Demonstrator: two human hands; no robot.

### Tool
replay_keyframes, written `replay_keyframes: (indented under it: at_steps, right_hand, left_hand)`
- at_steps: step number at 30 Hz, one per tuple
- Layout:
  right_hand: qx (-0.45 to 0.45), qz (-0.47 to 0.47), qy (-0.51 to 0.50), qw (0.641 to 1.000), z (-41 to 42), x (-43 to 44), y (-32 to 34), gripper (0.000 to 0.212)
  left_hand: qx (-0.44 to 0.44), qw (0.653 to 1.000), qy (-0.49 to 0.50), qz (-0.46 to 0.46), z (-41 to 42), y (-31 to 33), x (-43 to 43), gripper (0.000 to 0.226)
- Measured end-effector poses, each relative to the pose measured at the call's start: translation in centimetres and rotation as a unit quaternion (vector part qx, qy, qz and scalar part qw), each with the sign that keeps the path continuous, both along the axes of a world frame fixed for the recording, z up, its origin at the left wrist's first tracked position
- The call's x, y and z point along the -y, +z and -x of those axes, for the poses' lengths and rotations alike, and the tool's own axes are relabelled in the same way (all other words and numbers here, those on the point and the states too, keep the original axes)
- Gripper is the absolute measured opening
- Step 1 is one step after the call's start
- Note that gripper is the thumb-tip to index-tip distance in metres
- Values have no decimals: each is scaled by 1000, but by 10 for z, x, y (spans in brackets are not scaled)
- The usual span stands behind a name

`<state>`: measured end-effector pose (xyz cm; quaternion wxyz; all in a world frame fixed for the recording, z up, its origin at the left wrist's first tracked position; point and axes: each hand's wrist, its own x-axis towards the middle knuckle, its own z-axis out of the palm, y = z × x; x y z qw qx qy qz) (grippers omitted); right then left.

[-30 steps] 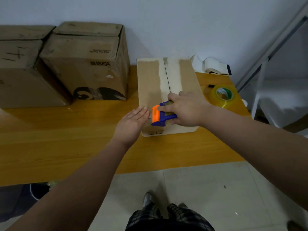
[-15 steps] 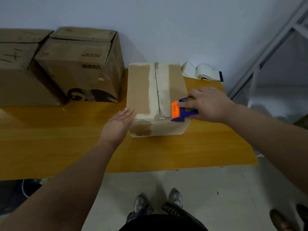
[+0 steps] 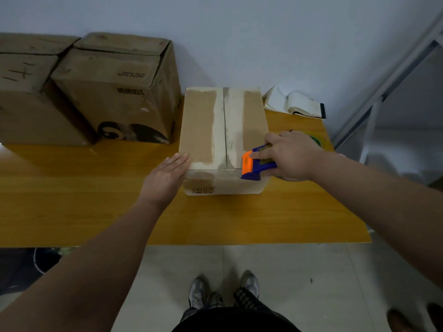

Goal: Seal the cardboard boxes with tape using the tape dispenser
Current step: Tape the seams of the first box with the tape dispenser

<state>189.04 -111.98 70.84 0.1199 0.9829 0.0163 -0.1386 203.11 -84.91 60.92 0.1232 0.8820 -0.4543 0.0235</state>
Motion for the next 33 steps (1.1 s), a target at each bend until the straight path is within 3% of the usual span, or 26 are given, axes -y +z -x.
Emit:
replay_keyframes:
  at_steps: [5, 12, 23, 29, 33]
  right_hand:
    - [0, 6, 6, 1000, -3, 0, 1, 58]
    - [13, -6, 2, 1000, 3, 2, -1, 58]
    - [29, -32, 17, 999, 9, 7, -7, 64]
    - [34, -40, -25, 998, 63, 82, 0, 68]
    - [35, -15, 3, 999, 62, 88, -5, 66]
  left_hand:
    - [38, 998, 23, -36, 14, 3, 5, 56]
    - [92, 988, -56, -114, 54, 8, 74, 73]
    - [107, 979, -15, -171, 62, 2, 92, 67]
    - [100, 983, 2, -155, 63, 2, 95, 57]
    - [96, 982, 19, -161, 68, 2, 97, 58]
